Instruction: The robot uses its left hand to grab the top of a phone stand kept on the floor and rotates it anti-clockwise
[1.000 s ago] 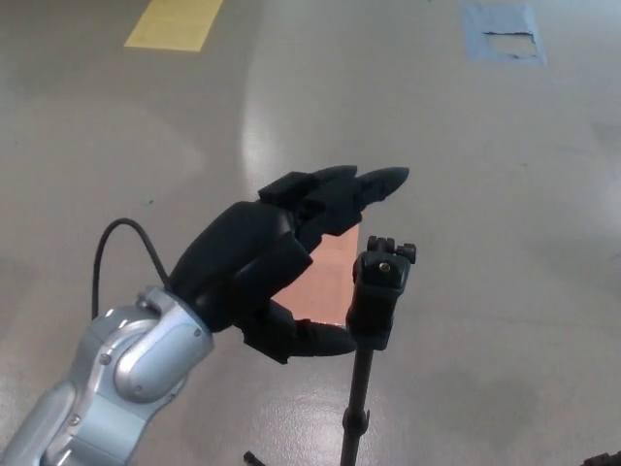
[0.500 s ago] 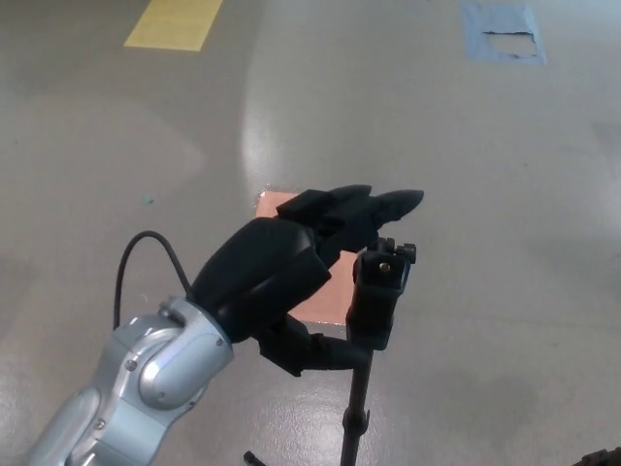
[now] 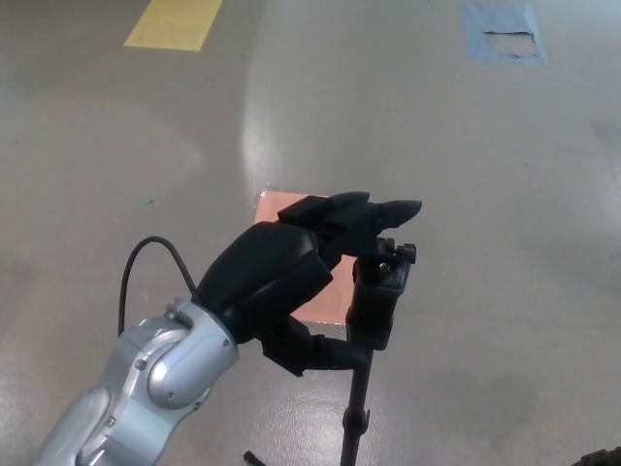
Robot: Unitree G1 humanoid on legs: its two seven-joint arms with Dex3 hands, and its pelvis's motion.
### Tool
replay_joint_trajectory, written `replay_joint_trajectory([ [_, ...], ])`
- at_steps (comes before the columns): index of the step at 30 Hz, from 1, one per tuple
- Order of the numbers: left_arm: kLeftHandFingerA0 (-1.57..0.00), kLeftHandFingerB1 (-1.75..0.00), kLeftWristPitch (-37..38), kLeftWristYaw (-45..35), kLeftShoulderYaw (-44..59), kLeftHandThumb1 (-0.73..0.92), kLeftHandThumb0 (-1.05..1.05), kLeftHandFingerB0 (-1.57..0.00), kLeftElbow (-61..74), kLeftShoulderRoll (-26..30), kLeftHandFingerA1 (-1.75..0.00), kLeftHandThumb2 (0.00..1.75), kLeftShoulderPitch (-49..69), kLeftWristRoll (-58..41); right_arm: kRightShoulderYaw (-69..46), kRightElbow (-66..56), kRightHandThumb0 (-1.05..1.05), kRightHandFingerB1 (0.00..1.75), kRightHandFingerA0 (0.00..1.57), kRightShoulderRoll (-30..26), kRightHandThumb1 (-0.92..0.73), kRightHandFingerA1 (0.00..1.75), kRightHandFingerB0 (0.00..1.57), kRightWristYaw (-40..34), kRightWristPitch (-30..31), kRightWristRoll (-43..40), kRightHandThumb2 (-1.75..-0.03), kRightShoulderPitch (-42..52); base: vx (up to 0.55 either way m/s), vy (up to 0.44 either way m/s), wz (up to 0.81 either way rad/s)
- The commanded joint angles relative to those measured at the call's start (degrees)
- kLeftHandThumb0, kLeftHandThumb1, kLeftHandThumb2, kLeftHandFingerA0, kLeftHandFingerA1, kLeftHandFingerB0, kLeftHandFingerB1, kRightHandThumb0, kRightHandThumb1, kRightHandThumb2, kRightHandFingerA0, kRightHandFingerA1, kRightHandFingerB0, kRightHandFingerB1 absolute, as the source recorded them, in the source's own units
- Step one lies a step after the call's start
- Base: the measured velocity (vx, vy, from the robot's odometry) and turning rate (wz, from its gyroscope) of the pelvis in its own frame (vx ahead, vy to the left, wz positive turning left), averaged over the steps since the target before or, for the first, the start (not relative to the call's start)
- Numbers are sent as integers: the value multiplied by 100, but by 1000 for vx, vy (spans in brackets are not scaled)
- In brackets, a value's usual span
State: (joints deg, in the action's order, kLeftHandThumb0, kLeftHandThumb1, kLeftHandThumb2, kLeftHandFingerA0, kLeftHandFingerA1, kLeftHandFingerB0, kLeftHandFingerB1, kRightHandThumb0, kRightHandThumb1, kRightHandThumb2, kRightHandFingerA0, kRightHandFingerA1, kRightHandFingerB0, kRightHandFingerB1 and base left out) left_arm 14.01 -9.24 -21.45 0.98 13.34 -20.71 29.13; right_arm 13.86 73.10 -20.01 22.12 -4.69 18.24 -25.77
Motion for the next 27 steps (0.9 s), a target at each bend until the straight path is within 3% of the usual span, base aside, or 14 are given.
replay_joint_trajectory([
  [1, 0, -47, 422, 440, 44, 24, -27, 0, -233, -42, -49, 81, -101, 136, -13, 8, -48, 33, 50, -68, -80, 47, 34, 10, -35, 18, -64, -21, 0, 0, 0],
  [4, 0, -47, 542, 632, 50, 23, -27, 0, -333, -85, -48, 81, -106, 174, -35, 13, -48, 33, 50, -63, -80, 47, 34, 37, -18, -7, -64, -26, 0, 0, 0],
  [5, -20, -29, 591, 738, 51, 42, -47, -17, -375, -107, -30, 53, -109, 216, -42, 9, -48, 33, 50, -66, -80, 47, 34, 46, -19, -13, -64, -25, 0, 0, 0],
  [8, -21, -29, 709, 967, 56, 42, -48, -18, -473, -159, -30, 53, -119, 286, -62, 3, -48, 33, 50, -72, -80, 47, 33, 52, -39, -25, -64, -18, 0, 0, 0],
  [9, -8, -50, 774, 1086, 61, 21, -25, -8, -523, -185, -50, 81, -127, 322, -54, 0, -48, 33, 49, -74, -80, 46, 33, 43, -49, -13, -64, -17, 0, 0, 0],
  [11, -9, -50, 903, 1321, 70, 21, -25, -9, -628, -230, -51, 82, -147, 412, -45, -4, -48, 33, 49, -73, -81, 47, 32, 45, -56, 4, -64, -21, 0, 0, 0],
  [16, -11, -51, 1079, 1635, 56, 21, -24, -11, -787, -279, -51, 82, -198, 544, -14, -5, -49, 33, 53, -73, -81, 48, 33, 60, -57, 36, -64, -32, 0, 0, 0],
  [17, -30, -30, 1178, 1812, 47, 41, -48, -27, -865, -302, -32, 53, -233, 617, -20, -5, -48, 33, 51, -73, -81, 48, 32, 75, -61, 29, -64, -40, 0, 0, 0],
  [20, -30, -30, 1244, 1944, 29, 40, -48, -27, -942, -330, -32, 53, -261, 666, -20, -2, -48, 33, 52, -61, -81, 47, 32, 77, -25, 26, -64, -55, 0, 0, 0],
  [21, -30, -31, 1239, 1949, 20, 40, -48, -26, -948, -339, -32, 53, -273, 679, -29, -3, -54, 46, 48, -61, -66, 59, 26, 82, -3, 17, -92, -63, 0, 0, 0],
  [23, -30, -31, 1241, 1960, 3, 40, -48, -26, -965, -353, -32, 53, -291, 704, -48, -3, -48, 33, 54, -64, -80, 49, 32, 90, 28, -2, -64, -74, 0, 0, 0],
  [24, -30, -31, 1244, 1963, 1, 40, -48, -26, -968, -355, -32, 53, -291, 706, -52, -3, -48, 33, 54, -63, -80, 49, 32, 89, 32, -6, -64, -73, 0, 0, 0],
  [25, -30, -31, 1254, 1984, -10, 40, -48, -27, -980, -360, -32, 53, -294, 725, -55, -3, -54, 46, 49, -67, -65, 60, 26, 83, 23, -6, -92, -70, 0, 0, 0],
  [27, -30, -31, 1266, 2015, -20, 40, -48, -27, -998, -364, -32, 53, -298, 751, -55, -2, -54, 46, 49, -73, -65, 60, 26, 75, 5, -1, -92, -66, 0, 0, 0],
])
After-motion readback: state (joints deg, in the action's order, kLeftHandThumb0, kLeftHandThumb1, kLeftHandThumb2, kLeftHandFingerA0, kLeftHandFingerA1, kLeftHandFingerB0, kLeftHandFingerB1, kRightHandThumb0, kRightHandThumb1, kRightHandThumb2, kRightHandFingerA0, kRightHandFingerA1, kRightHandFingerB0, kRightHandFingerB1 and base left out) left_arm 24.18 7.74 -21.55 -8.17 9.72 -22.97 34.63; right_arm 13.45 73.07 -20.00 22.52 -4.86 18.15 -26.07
